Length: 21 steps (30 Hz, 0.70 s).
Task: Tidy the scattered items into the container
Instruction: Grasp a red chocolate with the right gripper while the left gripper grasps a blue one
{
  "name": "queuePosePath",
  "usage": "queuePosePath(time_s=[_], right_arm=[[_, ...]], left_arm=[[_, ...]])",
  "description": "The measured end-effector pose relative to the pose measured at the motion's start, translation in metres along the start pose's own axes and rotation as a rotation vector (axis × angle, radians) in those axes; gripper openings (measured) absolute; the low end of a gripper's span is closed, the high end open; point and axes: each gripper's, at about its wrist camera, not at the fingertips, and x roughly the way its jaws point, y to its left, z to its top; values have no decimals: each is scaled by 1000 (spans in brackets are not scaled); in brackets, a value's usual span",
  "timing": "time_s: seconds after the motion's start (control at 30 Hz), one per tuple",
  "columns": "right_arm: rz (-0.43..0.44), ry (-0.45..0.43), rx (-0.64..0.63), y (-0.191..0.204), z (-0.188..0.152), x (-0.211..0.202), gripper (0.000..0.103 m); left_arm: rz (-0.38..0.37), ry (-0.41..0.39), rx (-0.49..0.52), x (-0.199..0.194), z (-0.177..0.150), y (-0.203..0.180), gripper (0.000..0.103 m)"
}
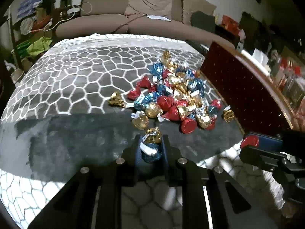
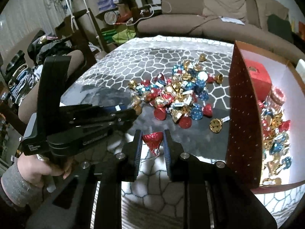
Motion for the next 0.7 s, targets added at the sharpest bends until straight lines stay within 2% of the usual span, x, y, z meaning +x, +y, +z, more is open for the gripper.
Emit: queuePosePath(time_s=[0.17,0.3,0.37,0.43,0.5,0.6,0.7], right_arm=[[-7,-30,-6,0,7,-21,21],[-10,-47,2,-4,9,-37,21],[-12,-49,2,-4,7,-41,21],[-8,-42,5,-3,3,-41,21],[-5,-37,2,-3,1,-40,21],[-2,-24,5,-4,-4,-36,21],[-3,-10,9,-6,-7,-30,21]], left_arm=[[-8,-55,-58,-33,2,10,18],[17,-47,-121,-41,-5,23,19],[12,-23,-136,-34,-12,26,22],[25,-13,-112,-28,-15,18,40],[51,-33,-51,-24,-16,6,49],[98,-38,26,-11,-13,-9,51],[127,8,62,9,-13,-12,51]])
